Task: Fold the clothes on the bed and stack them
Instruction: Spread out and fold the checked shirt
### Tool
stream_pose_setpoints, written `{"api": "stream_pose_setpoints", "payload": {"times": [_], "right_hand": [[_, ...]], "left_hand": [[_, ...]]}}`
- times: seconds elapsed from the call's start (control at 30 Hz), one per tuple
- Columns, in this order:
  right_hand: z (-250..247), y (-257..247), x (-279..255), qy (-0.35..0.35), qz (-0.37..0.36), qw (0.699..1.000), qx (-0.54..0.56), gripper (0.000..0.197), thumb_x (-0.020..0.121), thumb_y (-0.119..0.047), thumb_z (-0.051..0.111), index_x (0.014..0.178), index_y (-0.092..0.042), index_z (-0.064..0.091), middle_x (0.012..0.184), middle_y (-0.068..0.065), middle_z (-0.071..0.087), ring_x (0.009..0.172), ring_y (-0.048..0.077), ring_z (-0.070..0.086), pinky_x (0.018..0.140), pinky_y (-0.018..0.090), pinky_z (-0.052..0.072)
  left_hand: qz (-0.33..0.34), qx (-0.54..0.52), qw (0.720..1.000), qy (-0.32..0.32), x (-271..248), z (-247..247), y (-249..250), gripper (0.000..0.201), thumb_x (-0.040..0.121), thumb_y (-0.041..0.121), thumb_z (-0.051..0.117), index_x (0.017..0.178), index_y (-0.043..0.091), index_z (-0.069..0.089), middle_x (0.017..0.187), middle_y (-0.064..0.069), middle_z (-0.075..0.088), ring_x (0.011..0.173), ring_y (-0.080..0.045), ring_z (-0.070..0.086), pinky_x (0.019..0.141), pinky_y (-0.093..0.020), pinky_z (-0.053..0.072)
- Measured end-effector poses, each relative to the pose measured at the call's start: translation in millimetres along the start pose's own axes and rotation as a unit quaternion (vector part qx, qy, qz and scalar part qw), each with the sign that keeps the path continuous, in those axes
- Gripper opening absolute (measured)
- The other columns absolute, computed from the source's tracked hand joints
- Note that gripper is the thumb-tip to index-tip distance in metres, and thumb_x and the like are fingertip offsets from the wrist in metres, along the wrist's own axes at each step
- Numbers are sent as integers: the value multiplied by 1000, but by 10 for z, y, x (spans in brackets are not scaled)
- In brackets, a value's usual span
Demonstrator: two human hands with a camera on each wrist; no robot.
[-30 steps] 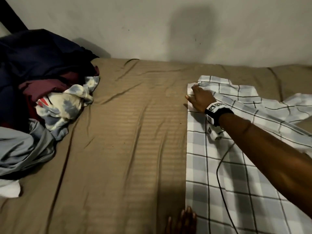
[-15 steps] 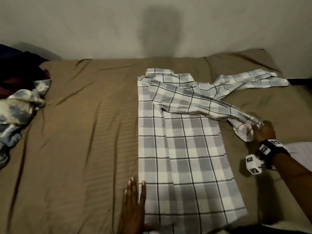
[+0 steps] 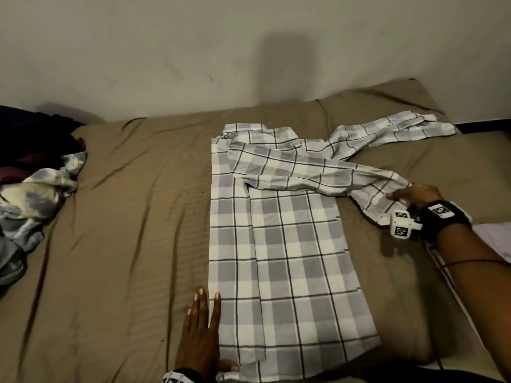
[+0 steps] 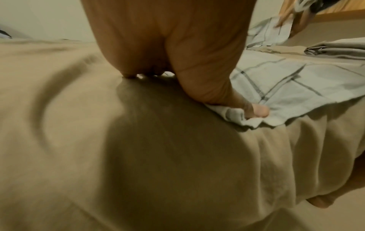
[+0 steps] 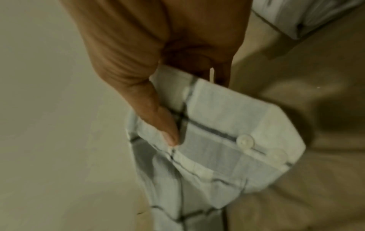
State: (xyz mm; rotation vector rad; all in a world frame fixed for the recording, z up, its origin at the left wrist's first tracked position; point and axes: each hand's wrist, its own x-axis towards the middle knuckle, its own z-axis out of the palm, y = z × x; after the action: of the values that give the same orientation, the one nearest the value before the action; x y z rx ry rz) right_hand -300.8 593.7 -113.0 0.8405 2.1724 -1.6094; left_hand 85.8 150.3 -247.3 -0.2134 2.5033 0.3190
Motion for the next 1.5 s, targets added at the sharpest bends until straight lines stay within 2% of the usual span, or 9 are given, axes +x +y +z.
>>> {"api": "stream_pose_setpoints", "payload": {"times": [0.13,0.3,0.53,0.63,0.77,0.97,1.2,1.3,1.5], "right_hand": [[-183,-313,-288,-111,-74,972,194,43,80,-6,75,123,-11,71,125,18,69,116,38,66,98,60,51],[-230,-838,-389,-2,-214,973,83,7,80,-13,79,86,-14,75,77,-9,76,80,17,72,98,56,53],[253,-856,-1560,-64,-341,938,7,20,89,5,68,104,-8,73,77,-13,75,73,5,70,79,29,59],[617,-469,-2204,-99,-388,915,-49,31,91,8,65,96,-22,69,78,-20,73,72,-9,66,74,17,56],[1038,268,-2922,-298,-439,822,-204,49,85,-6,78,130,-22,67,118,-10,73,109,2,68,96,23,54],[1505,1648,-2919,-258,-308,897,-184,36,82,-16,82,115,-29,74,108,-16,75,105,1,68,89,23,55],[1854,1884,-2700,-208,-108,972,23,53,68,-47,87,104,-11,72,90,6,76,84,21,70,75,33,55],[2023,1777,-2721,-246,4,962,115,33,97,-33,64,108,-3,73,103,17,76,96,32,73,89,42,57],[2360,2047,-2718,-219,14,970,109,66,53,-47,95,85,6,69,87,21,70,86,34,66,88,43,49]], "left_hand": [[-5,7,999,42,-78,-123,97,167,46,93,68,153,14,-33,152,-19,-49,137,-32,-51,122,-38,-12],[4,2,999,35,-125,-142,82,164,52,90,69,146,11,-40,146,-21,-52,124,-28,-63,120,-42,-18],[22,-64,996,50,-206,-595,166,142,51,102,50,157,10,29,163,-17,25,153,-35,18,124,-49,18],[15,-413,888,203,-316,-926,290,104,52,96,62,122,20,71,121,2,71,116,-15,65,102,-33,50],[-21,-757,651,47,-203,-1378,501,67,90,72,56,114,11,71,101,-14,77,95,-34,74,86,-48,60],[-97,-676,729,45,77,-1073,383,47,85,13,82,45,17,58,50,2,55,49,-11,51,46,-19,39],[-50,-804,592,-23,-247,-856,350,26,98,4,57,115,-12,69,114,-30,70,106,-44,68,93,-53,57],[-30,-852,521,-33,-424,-817,415,28,99,-2,48,116,-14,67,115,-33,68,98,-39,73,77,-46,63],[-89,-814,574,12,-439,-613,293,31,93,-4,46,112,-12,70,113,-34,69,99,-47,70,89,-54,58]]}}
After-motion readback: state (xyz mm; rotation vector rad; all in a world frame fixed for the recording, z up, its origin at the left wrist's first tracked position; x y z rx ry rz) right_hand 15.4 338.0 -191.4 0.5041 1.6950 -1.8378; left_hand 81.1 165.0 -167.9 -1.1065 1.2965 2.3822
